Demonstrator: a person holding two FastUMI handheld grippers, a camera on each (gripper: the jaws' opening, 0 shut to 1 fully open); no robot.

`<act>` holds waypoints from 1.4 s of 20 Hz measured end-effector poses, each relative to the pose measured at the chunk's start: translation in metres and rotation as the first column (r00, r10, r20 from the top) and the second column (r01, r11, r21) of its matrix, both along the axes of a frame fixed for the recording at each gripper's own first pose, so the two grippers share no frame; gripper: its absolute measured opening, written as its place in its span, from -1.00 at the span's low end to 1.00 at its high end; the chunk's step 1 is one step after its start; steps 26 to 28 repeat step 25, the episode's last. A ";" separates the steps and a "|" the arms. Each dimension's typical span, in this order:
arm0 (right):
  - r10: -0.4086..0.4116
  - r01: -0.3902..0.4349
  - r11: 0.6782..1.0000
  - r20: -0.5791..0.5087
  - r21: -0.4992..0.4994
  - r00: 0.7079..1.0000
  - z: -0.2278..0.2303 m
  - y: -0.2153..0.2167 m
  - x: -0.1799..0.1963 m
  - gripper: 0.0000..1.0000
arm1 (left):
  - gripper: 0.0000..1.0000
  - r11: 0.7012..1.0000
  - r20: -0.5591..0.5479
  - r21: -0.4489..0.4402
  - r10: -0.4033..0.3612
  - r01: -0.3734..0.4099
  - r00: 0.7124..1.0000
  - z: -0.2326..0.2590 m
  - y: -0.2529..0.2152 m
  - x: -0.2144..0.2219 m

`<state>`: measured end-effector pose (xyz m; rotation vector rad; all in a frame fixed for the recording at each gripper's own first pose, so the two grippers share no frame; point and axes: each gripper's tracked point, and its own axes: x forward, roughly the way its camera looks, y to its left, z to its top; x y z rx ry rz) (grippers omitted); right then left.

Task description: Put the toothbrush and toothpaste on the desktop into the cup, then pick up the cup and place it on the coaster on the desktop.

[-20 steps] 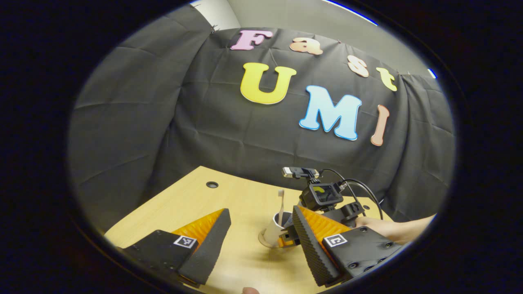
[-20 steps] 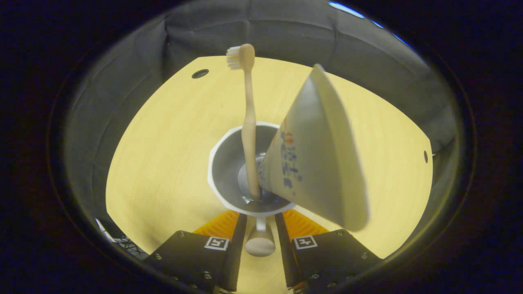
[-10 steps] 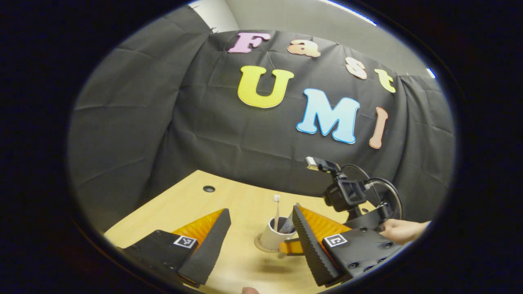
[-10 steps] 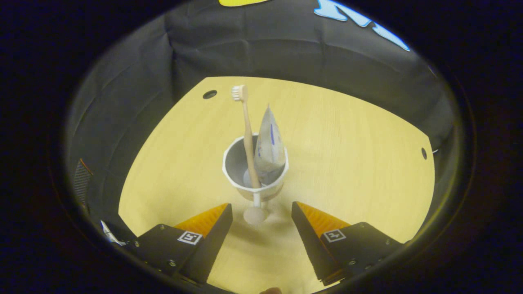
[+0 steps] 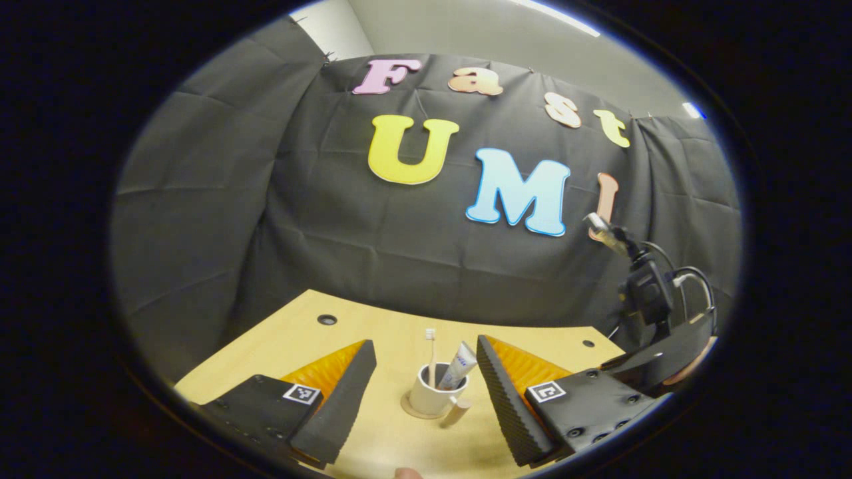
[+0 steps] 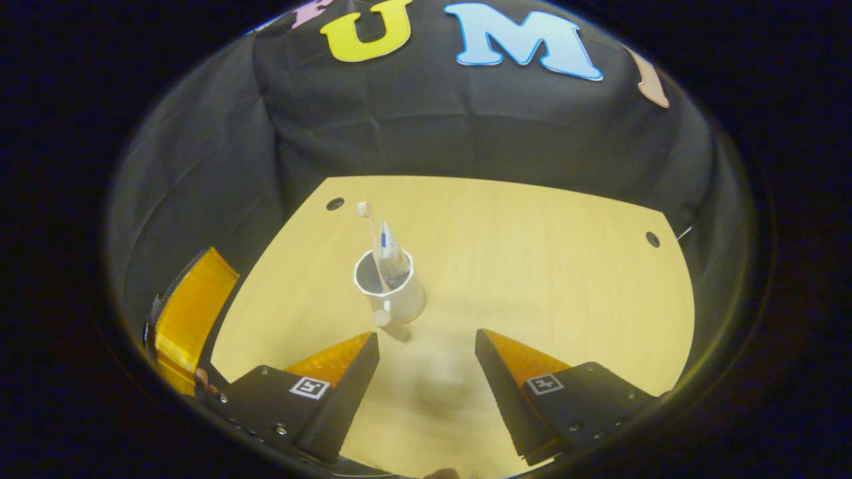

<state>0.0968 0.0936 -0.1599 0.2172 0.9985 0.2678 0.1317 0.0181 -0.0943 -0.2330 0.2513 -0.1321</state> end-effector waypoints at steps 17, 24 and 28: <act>-0.101 0.166 0.984 0.573 -0.062 0.813 0.123 -0.105 -0.039 0.82 | 0.90 0.999 0.101 0.036 0.006 -0.010 0.995 0.047 -0.060 -0.037; -0.125 0.217 0.973 0.625 -0.073 0.771 0.135 -0.133 -0.048 0.82 | 0.97 0.999 0.127 0.037 0.034 -0.040 0.991 0.060 -0.064 -0.048; -0.120 0.214 0.974 0.628 -0.076 0.769 0.136 -0.134 -0.050 0.82 | 0.94 0.998 0.128 0.037 0.039 -0.044 0.991 0.060 -0.063 -0.049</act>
